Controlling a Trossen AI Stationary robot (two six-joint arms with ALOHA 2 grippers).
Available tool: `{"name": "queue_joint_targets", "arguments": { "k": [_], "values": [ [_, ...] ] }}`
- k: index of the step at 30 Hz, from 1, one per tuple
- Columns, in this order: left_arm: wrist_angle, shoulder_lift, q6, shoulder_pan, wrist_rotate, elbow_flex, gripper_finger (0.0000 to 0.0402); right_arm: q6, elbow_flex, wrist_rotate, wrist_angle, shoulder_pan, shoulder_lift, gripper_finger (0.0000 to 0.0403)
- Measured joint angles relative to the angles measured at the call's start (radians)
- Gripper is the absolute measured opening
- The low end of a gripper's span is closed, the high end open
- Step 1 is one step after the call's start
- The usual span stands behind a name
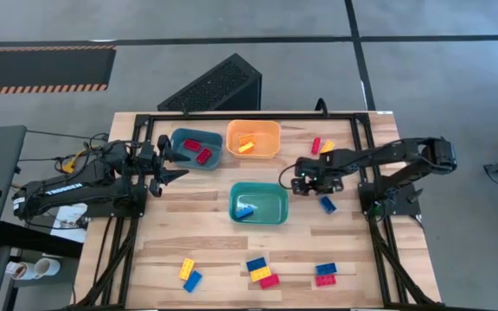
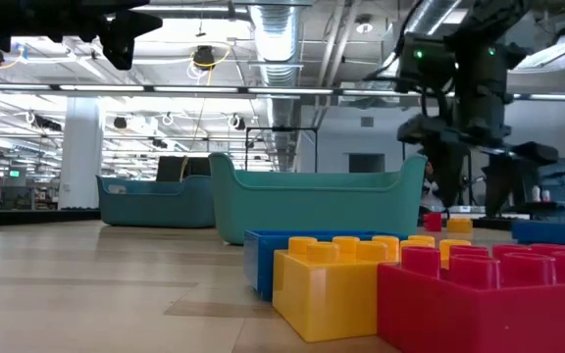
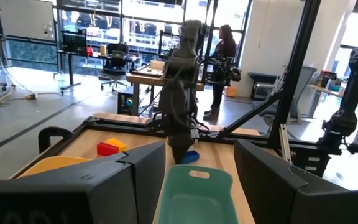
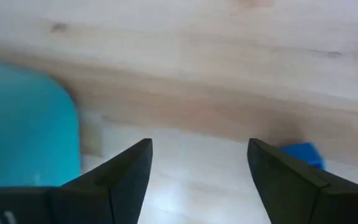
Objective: Sort & place blocks by color
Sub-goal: Put the blue game piece into the green bin
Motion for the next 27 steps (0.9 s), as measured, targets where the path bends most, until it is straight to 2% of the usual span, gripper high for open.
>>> {"name": "queue_joint_targets", "arguments": {
  "k": [6,15,27],
  "values": [
    [0.000,0.000,-0.006,0.000,0.000,0.000,0.0180,-0.033,0.063,0.004,-0.052,0.032,0.000,0.0281],
    [-0.001,0.000,-0.006,0.000,-0.001,0.000,0.0180,-0.079,0.083,0.052,-0.285,0.110,0.000,0.0281],
    [-0.005,0.000,-0.006,0.000,-0.001,0.000,0.0180,-0.037,-0.040,0.053,-0.199,0.167,0.000,0.0281]
  ]
}}
